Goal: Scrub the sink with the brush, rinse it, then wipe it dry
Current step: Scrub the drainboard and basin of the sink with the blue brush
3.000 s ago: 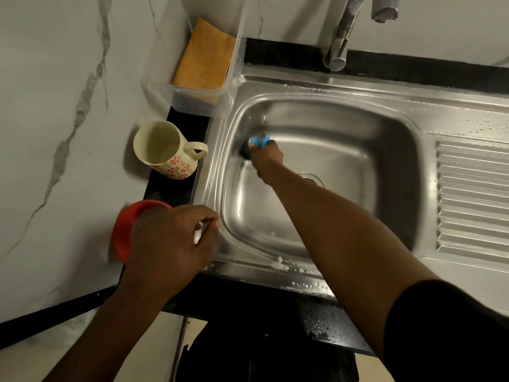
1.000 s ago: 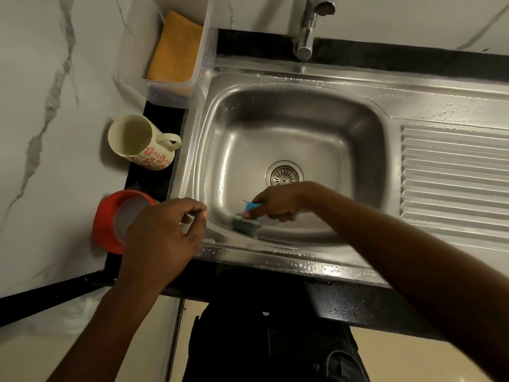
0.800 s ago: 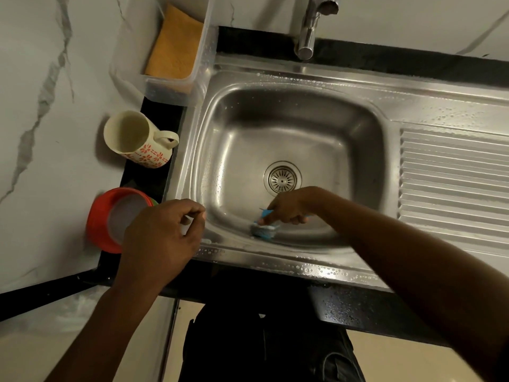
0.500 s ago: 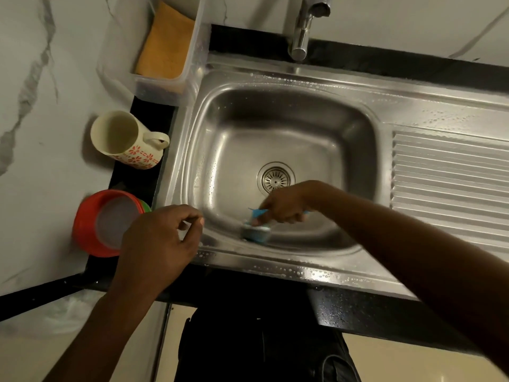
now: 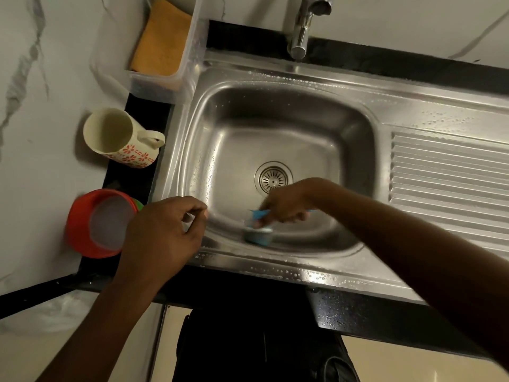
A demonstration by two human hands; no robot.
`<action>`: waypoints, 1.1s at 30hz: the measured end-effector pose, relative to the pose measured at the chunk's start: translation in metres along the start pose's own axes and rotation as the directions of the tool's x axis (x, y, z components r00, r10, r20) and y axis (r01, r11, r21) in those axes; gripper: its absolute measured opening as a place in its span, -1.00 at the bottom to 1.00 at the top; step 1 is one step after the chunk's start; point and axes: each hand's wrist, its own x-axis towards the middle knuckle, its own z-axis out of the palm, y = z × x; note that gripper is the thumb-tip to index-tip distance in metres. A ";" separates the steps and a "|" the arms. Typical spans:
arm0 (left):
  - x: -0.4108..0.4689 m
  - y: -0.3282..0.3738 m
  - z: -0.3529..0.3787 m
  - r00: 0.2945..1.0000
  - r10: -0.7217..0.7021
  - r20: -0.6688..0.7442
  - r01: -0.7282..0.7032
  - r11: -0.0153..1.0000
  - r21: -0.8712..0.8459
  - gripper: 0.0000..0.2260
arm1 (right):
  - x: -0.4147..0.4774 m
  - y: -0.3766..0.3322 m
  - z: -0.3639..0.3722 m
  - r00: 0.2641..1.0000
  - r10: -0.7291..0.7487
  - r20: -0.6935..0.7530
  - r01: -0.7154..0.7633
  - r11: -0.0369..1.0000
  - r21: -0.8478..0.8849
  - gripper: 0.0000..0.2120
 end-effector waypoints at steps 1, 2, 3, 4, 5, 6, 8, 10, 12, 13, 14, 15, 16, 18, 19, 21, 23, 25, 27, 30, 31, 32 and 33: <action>0.001 0.000 0.000 1.000 0.001 -0.007 -0.001 1.000 0.000 -0.94 | -0.011 0.023 -0.001 0.996 0.077 0.037 -0.074 0.994 -0.086 -0.46; 0.001 0.001 -0.001 1.000 0.000 -0.010 0.000 1.000 -0.001 -0.94 | -0.018 0.043 -0.001 0.981 0.175 0.081 -0.164 0.979 -0.122 -0.48; 0.002 0.001 -0.002 1.000 -0.001 -0.007 0.001 1.000 -0.001 -0.93 | -0.021 0.056 0.000 0.962 0.248 0.118 -0.232 0.964 -0.131 -0.52; 0.002 0.001 -0.002 1.000 -0.002 -0.003 0.002 1.000 -0.002 -0.93 | -0.019 0.063 0.001 0.952 0.275 0.134 -0.257 0.957 -0.135 -0.56; 0.003 0.001 -0.002 1.000 -0.005 -0.003 0.005 1.000 -0.001 -0.92 | -0.011 0.060 0.003 0.957 0.264 0.119 -0.247 0.959 -0.138 -0.57; 0.003 0.001 -0.002 1.000 -0.007 -0.007 0.007 1.000 -0.002 -0.93 | 0.002 0.051 0.007 0.971 0.229 0.070 -0.219 0.967 -0.127 -0.56; 0.002 0.001 0.000 1.000 -0.009 -0.009 0.009 1.000 0.001 -0.93 | 0.038 0.020 0.022 0.994 0.091 -0.054 -0.094 0.995 -0.046 -0.50; 0.000 0.002 0.003 1.000 0.004 0.003 -0.004 1.000 0.013 -0.93 | 0.074 -0.012 0.035 0.989 0.017 -0.145 0.007 0.986 0.167 -0.45; -0.001 0.002 0.006 0.999 0.025 0.024 -0.025 1.000 0.012 -0.92 | 0.094 -0.032 0.042 0.978 0.015 -0.209 0.062 0.933 0.356 -0.47; -0.002 0.001 0.007 0.999 0.034 0.032 -0.034 0.999 0.011 -0.93 | 0.097 -0.035 0.044 0.972 0.018 -0.235 0.071 0.928 0.365 -0.47; -0.003 0.001 0.008 0.998 0.042 0.039 -0.042 0.999 0.008 -0.93 | 0.094 -0.030 0.045 0.967 0.015 -0.254 0.067 0.947 0.315 -0.46; -0.004 0.001 0.009 0.998 0.048 0.043 -0.048 0.999 0.003 -0.94 | 0.086 -0.019 0.045 0.968 0.006 -0.250 0.047 0.977 0.207 -0.46; -0.005 0.001 0.009 0.998 0.050 0.043 -0.050 0.999 -0.004 -0.95 | 0.073 -0.003 0.041 0.975 0.014 -0.221 0.001 0.998 0.066 -0.46; -0.006 0.001 0.010 0.998 0.054 0.041 -0.054 0.999 -0.003 -0.95 | 0.044 0.037 0.029 0.983 0.136 -0.125 -0.155 0.976 -0.154 -0.49; -0.006 0.001 0.010 0.998 0.059 0.037 -0.060 0.998 0.002 -0.95 | 0.028 0.055 0.022 0.966 0.246 -0.080 -0.258 0.945 -0.203 -0.50; -0.006 0.001 0.011 0.997 0.065 0.036 -0.065 0.998 -0.008 -0.95 | 0.003 0.070 0.014 0.912 0.411 0.002 -0.403 0.894 -0.195 -0.54; -0.007 0.001 0.011 0.997 0.068 0.040 -0.067 0.997 -0.023 -0.94 | 0.004 0.058 0.013 0.922 0.388 0.006 -0.372 0.889 -0.267 -0.63; -0.009 0.002 0.012 0.996 0.075 0.044 -0.074 0.997 -0.030 -0.92 | 0.024 0.022 0.016 0.955 0.291 -0.064 -0.295 0.893 -0.340 -0.62; -0.011 0.003 0.012 0.997 0.065 0.040 -0.063 0.997 -0.035 -0.94 | 0.056 -0.013 0.027 0.977 0.132 -0.166 -0.176 0.940 -0.293 -0.56; -0.016 0.005 0.013 0.997 0.069 0.043 -0.068 0.997 -0.020 -0.94 | 0.086 -0.041 0.038 0.955 0.025 -0.296 -0.085 0.978 -0.191 -0.50; -0.017 0.005 0.012 0.997 0.069 0.045 -0.068 0.998 -0.018 -0.94 | 0.087 -0.038 0.042 0.949 0.018 -0.315 -0.080 0.980 -0.184 -0.48; -0.018 0.005 0.013 0.997 0.066 0.042 -0.065 0.998 -0.022 -0.94 | 0.081 -0.029 0.046 0.946 0.029 -0.323 -0.094 0.978 -0.187 -0.47; -0.019 0.004 0.013 0.998 0.058 0.034 -0.057 0.998 -0.024 -0.95 | 0.071 -0.018 0.047 0.948 0.046 -0.316 -0.119 0.969 -0.215 -0.48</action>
